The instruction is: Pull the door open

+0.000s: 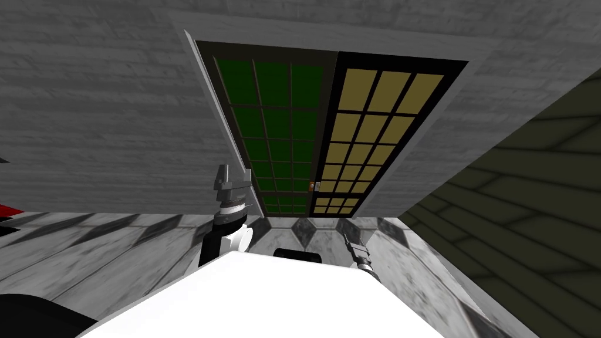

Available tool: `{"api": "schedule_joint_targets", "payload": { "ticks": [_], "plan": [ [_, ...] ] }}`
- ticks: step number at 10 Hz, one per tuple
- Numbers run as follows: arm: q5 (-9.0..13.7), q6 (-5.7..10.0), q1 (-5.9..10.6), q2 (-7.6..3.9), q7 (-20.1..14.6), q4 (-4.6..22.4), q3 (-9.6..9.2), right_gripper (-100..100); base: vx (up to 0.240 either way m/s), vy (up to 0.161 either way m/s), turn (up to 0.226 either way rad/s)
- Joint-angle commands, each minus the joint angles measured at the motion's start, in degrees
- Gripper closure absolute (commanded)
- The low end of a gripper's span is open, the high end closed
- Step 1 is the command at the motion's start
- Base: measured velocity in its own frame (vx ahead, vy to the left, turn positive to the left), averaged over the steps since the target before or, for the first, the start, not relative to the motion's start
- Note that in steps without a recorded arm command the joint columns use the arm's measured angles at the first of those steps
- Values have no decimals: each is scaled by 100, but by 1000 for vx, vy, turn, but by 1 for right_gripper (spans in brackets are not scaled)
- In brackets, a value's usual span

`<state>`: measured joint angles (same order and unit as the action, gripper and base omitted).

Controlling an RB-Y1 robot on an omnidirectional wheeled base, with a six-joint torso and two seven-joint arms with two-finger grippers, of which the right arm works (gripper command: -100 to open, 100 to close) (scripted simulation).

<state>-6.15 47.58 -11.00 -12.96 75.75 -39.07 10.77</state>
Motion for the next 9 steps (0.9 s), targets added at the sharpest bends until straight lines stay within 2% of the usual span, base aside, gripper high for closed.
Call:
{"api": "schedule_joint_targets", "payload": {
  "ticks": [1,2,3,5,6,9],
  "plan": [
    [64,-93,-117,-91,-18,-18,163,-100,-108,-48,63],
    [100,-83,-122,-136,-17,78,253,-100,-86,-66,71],
    [100,-83,-122,-136,-17,78,253,-100,-41,-42,28],
    [184,-52,-87,-225,-16,297,456,-100,-6,-20,98],
    [229,-23,-8,-257,-14,413,562,-100,77,-18,236],
    [266,29,207,-245,-11,507,642,-100,160,-13,171]
  ]
}}
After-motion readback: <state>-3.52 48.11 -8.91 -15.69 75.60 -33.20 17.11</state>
